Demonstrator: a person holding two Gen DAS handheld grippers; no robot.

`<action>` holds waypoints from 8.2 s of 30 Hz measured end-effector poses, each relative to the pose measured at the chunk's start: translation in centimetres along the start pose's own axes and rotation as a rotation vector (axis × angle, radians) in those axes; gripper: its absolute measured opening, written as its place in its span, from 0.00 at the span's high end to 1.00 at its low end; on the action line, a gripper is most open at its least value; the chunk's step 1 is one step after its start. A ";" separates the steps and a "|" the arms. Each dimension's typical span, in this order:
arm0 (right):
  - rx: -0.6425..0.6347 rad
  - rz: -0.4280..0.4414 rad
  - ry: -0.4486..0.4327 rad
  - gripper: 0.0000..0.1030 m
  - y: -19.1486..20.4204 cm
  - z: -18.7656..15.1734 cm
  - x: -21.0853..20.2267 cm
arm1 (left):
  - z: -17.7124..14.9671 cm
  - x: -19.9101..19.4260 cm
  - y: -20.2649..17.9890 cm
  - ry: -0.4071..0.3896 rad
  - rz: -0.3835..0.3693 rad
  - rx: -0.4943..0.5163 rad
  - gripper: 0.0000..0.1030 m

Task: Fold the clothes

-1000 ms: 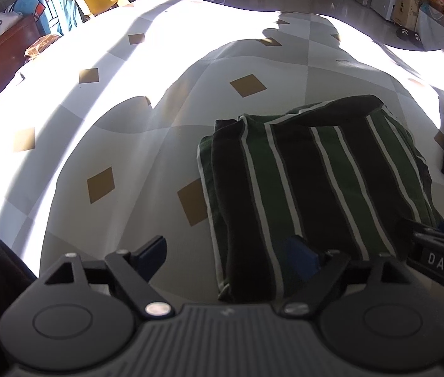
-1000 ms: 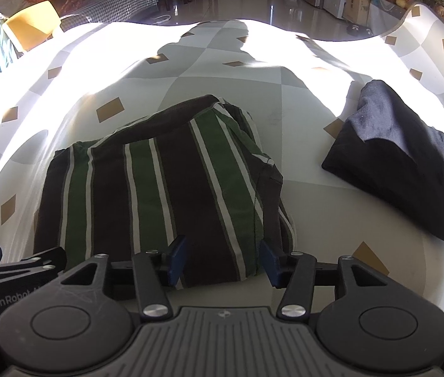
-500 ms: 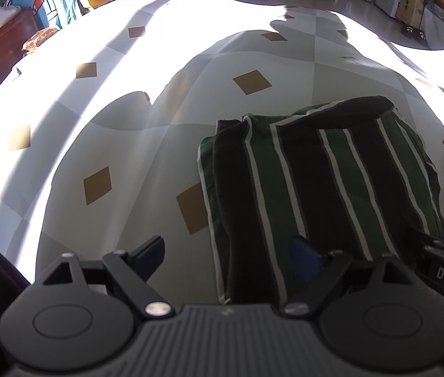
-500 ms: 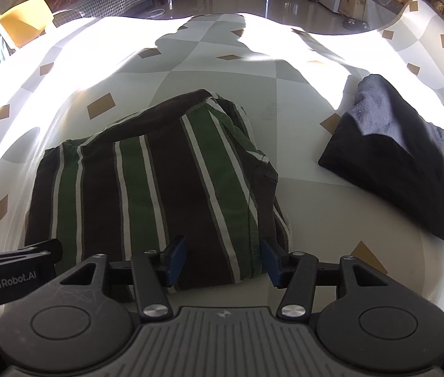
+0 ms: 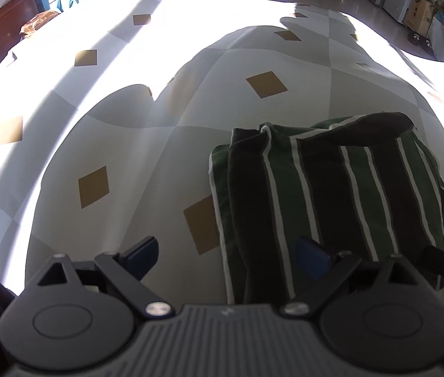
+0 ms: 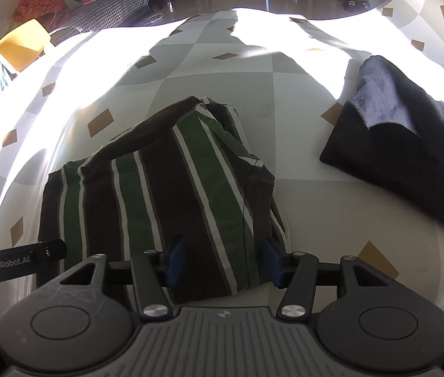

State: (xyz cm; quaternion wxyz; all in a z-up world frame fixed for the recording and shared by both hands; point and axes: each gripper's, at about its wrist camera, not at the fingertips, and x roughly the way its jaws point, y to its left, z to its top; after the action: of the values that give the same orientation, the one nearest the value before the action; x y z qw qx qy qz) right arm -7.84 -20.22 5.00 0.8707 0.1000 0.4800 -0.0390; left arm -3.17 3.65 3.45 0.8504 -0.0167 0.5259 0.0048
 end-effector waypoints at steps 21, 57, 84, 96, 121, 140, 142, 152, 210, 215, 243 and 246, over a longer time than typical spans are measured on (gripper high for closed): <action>0.081 0.039 -0.012 0.45 -2.0 1.0 2.2 | 2.0 3.8 1.3 0.062 -0.105 -0.088 0.00; -0.174 0.163 -0.106 0.53 1.7 -0.9 3.2 | 2.9 3.3 -4.0 -0.040 -0.239 0.106 0.43; -0.224 0.120 -0.200 0.76 2.6 -1.3 1.6 | 1.3 0.6 -5.2 -0.191 -0.159 0.190 0.78; -0.294 0.148 -0.321 0.76 3.3 -1.9 -2.1 | 0.1 -3.6 -5.8 -0.264 -0.123 0.214 0.79; -0.316 0.179 -0.480 0.76 3.3 -3.8 -8.2 | -2.4 -11.4 -6.6 -0.402 -0.049 0.230 0.79; -0.327 0.172 -0.543 0.76 3.0 -4.7 -10.2 | -3.0 -13.6 -6.9 -0.450 -0.040 0.235 0.79; -0.325 0.173 -0.545 0.76 2.9 -4.8 -10.2 | -3.0 -13.6 -6.8 -0.452 -0.038 0.235 0.79; -0.316 0.176 -0.549 0.76 2.7 -4.7 -10.1 | -3.0 -13.6 -7.1 -0.455 -0.032 0.233 0.79; -0.133 -0.009 -0.442 0.76 -4.7 0.0 -7.8 | 1.6 -6.7 -20.8 -0.345 -0.102 0.361 0.79; -0.128 -0.007 -0.429 0.76 -5.8 0.5 -7.1 | 1.9 -6.1 -22.0 -0.334 -0.098 0.361 0.79; 0.060 -0.147 -0.449 0.76 -13.0 2.8 -6.8 | 3.5 -4.8 -32.4 -0.347 -0.162 0.461 0.78; 0.105 -0.192 -0.451 0.76 -14.4 3.0 -7.1 | 3.4 -4.5 -34.4 -0.346 -0.186 0.488 0.77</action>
State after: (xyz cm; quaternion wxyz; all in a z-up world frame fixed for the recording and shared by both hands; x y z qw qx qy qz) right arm -11.50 -35.14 10.60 0.9418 0.0878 0.2780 -0.1676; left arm -1.30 -30.57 9.82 0.9029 0.1409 0.3554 -0.1965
